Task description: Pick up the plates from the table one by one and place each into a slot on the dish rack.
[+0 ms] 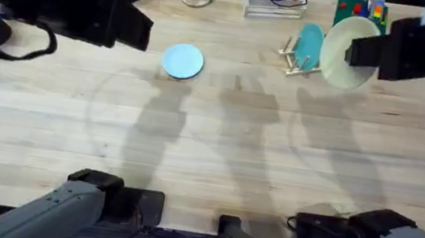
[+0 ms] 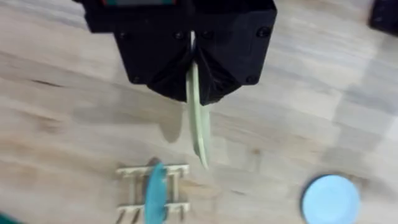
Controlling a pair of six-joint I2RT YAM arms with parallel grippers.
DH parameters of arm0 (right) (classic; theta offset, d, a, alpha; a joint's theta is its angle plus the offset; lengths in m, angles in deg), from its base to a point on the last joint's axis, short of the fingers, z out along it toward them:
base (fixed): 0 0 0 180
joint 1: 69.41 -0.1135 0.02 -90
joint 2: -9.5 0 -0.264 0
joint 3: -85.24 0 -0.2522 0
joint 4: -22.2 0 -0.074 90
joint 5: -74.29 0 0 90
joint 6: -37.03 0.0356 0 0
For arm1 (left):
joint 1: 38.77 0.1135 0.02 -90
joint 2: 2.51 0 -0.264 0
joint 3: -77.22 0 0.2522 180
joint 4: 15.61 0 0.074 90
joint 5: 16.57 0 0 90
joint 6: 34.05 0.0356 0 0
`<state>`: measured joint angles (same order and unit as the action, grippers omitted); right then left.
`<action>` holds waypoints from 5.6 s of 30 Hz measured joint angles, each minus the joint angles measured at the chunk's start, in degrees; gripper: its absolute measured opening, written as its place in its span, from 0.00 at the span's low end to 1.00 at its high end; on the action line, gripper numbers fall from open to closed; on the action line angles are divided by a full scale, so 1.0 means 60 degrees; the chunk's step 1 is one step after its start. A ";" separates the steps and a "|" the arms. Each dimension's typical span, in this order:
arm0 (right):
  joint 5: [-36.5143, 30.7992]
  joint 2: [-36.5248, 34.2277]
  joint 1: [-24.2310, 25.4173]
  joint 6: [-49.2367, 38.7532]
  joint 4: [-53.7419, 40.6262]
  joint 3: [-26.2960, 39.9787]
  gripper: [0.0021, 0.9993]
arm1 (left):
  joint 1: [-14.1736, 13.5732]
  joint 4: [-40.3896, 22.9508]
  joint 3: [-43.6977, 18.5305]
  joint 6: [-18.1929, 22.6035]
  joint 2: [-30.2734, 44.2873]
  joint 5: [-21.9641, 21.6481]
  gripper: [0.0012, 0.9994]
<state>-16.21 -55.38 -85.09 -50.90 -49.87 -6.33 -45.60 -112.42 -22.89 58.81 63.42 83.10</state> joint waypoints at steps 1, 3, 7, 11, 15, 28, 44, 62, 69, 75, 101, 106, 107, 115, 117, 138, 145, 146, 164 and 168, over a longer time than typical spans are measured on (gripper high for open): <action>-0.0127 -0.0001 0.0000 -0.0129 -0.0029 0.0085 0.03 | 0.0000 -0.0042 -0.0116 0.0007 0.0000 -0.0044 0.04; -0.0306 -0.0001 0.0000 -0.0387 -0.0043 0.0169 0.03 | 0.0000 -0.0095 -0.0332 0.0033 0.0000 -0.0086 0.04; -0.0489 -0.0001 0.0000 -0.0784 -0.0080 0.0186 0.03 | 0.0000 -0.0290 -0.0747 0.0178 0.0000 -0.0105 0.04; -0.0560 -0.0001 0.0000 -0.1116 -0.0080 0.0190 0.03 | 0.0000 -0.0348 -0.1052 0.0248 0.0000 -0.0127 0.04; -0.0759 -0.0001 0.0000 -0.1430 -0.0080 0.0190 0.03 | 0.0000 -0.0350 -0.1140 0.0249 0.0000 -0.0127 0.04; -0.1216 -0.0001 0.0000 -0.1676 -0.0044 0.0190 0.03 | 0.0000 -0.0373 -0.1140 0.0314 0.0000 -0.0160 0.99; -0.1245 -0.0001 0.0000 -0.1676 0.0495 0.0190 0.03 | 0.0000 -0.0374 -0.1140 0.0317 0.0000 -0.0160 0.99; -0.1245 -0.0518 0.0000 -0.0864 0.1265 0.0205 0.03 | 0.0000 -0.0374 -0.1140 0.0317 0.0000 -0.0160 1.00; -0.1245 -0.0579 0.0000 -0.0359 0.1500 0.0209 0.03 | 0.0000 -0.0374 -0.1140 0.0317 0.0000 -0.0159 0.99; -0.1245 -0.0935 0.0000 -0.0192 0.1567 0.0212 0.03 | 0.0000 -0.0374 -0.1140 0.0317 0.0000 -0.0160 0.99; -0.1245 -0.1270 0.0000 -0.0132 0.2829 0.0212 0.03 | 0.0000 -0.0374 -0.1140 0.0317 0.0000 -0.0160 0.99; -0.1245 -0.1269 0.0000 -0.0132 0.2863 0.0212 0.03 | 0.0000 -0.0374 -0.1140 0.0317 0.0000 -0.0160 0.99; -0.1245 -0.1272 0.0000 -0.0132 0.2867 0.0212 0.03 | 0.0000 -0.0374 -0.1140 0.0317 0.0000 -0.0160 0.99; -0.1245 -0.1270 0.0000 -0.0132 0.2866 0.0212 0.03 | 0.0000 -0.0374 -0.1140 0.0317 0.0000 -0.0160 0.99; -0.1245 -0.1269 0.0000 -0.0132 0.2863 0.0212 0.03 | 0.0000 -0.0374 -0.1140 0.0317 0.0000 -0.0160 0.99; -0.1249 -0.1299 0.0000 -0.0132 0.2871 0.0212 0.03 | 0.0000 -0.0374 -0.1140 0.0317 0.0000 -0.0160 0.99; -0.1249 -0.1825 0.0000 -0.0135 0.2894 0.0216 0.03 | 0.0000 -0.0374 -0.1140 0.0317 0.0000 -0.0157 0.99; -0.1249 -0.1905 0.0000 -0.0136 0.2923 0.0216 0.03 | 0.0000 -0.0374 -0.1140 0.0317 0.0000 -0.0160 0.99; -0.1249 -0.3034 0.0000 -0.0390 0.3440 0.0216 0.03 | 0.0000 -0.0374 -0.1140 0.0317 0.0000 -0.0160 0.99; -0.1249 -0.3243 0.0000 -0.0416 0.3568 0.0216 0.03 | 0.0000 -0.0374 -0.1140 0.0315 0.0000 -0.0160 0.99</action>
<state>-23.70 -74.84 -85.09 -53.39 -28.46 -5.04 -45.60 -114.66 -29.72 60.70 63.42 82.14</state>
